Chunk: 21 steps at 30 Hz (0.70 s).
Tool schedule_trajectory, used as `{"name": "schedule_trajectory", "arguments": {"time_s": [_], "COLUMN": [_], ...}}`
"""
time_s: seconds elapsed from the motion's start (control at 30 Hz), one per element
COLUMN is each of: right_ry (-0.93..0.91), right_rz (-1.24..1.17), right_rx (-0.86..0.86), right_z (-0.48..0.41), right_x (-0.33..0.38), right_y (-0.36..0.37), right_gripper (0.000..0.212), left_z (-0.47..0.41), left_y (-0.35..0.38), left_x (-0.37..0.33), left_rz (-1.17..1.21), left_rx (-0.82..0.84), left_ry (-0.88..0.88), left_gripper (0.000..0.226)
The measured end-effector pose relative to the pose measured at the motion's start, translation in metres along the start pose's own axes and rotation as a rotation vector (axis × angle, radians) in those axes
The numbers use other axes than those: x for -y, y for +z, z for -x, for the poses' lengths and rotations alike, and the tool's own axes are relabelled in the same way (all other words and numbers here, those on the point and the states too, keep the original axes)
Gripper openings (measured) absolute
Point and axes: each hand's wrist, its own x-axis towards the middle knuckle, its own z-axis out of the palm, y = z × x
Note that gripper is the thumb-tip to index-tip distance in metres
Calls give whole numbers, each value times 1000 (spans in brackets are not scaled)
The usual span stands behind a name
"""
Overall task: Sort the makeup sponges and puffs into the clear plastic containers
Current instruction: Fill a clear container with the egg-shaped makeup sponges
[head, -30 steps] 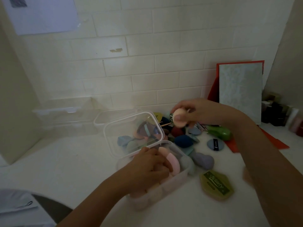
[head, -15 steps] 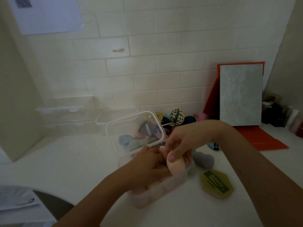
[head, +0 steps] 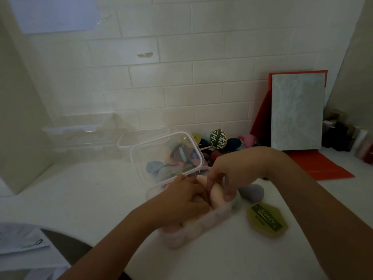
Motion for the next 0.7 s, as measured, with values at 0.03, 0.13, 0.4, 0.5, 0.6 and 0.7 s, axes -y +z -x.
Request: {"name": "schedule_trajectory", "arguments": {"time_s": [0.03,0.13,0.4,0.5,0.6,0.7], "right_ry": [5,44,56,143,190,121], "right_rz": [-5,37,405,440,386,310], "right_rx": [-5,-46,-219,-274,-279,-229], "right_z": [-1,-8,-24,-29,-29,-13], "right_x": [0,3,19,30,38,35], "right_y": [1,6,32,37,41,32], "right_gripper": [41,29,24,27,29,26], "left_z": [0,0,0,0,0,1], "left_y": [0,0,5,6,5,3], "left_x": [0,-1,0,-1,-3,-6], "left_rz": [0,3,-9,-3,84,86], "left_rx": [-2,-31,-74,-99,-115,-111], "left_ry": [6,38,75,112,88,45], "left_gripper": [36,23,42,23,18,20]}}
